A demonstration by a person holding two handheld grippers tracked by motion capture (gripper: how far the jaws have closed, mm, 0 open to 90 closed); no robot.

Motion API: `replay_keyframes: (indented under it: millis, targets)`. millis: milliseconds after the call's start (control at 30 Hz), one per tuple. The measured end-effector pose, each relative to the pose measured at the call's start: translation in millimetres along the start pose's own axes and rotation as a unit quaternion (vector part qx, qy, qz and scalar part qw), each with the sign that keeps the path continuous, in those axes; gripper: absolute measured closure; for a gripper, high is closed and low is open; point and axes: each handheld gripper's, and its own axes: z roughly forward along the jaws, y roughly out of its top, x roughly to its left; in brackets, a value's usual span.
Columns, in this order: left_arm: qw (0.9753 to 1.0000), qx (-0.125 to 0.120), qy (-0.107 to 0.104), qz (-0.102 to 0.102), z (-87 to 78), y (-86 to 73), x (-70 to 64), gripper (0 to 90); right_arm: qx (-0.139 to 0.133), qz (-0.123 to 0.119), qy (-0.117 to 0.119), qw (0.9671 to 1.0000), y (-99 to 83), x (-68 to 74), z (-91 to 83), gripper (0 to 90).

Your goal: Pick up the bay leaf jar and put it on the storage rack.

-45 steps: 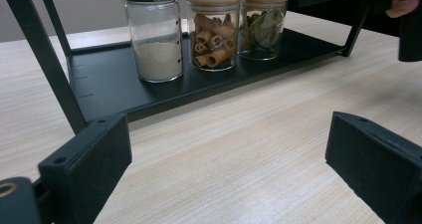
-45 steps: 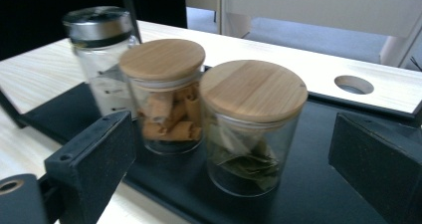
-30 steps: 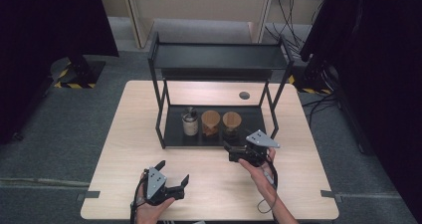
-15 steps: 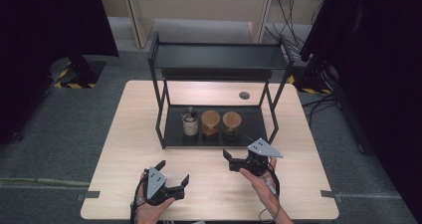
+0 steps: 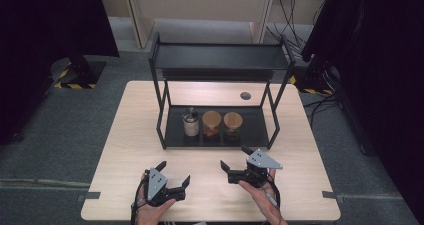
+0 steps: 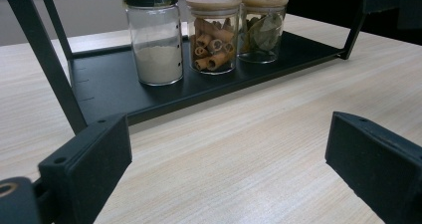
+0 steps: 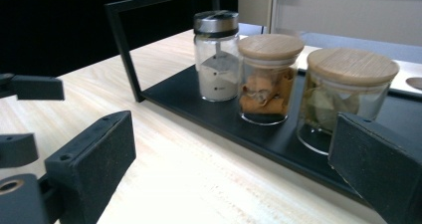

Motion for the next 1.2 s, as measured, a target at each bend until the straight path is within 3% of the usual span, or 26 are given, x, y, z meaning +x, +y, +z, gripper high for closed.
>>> replay_keyframes:
  millis: [467, 1200]
  targets:
    - [1.0000, -0.001, -0.001, 0.000, -0.3, 0.2, 0.2, 3.4, 0.014, -0.012, 0.020, 0.9996, -12.4, 8.8, -3.1, 4.9]
    - [1.0000, 0.000, -0.001, 0.000, -0.1, 0.3, 0.2, 3.4, 0.021, -0.006, 0.018, 0.9996, -17.2, 7.8, -2.8, 4.9]
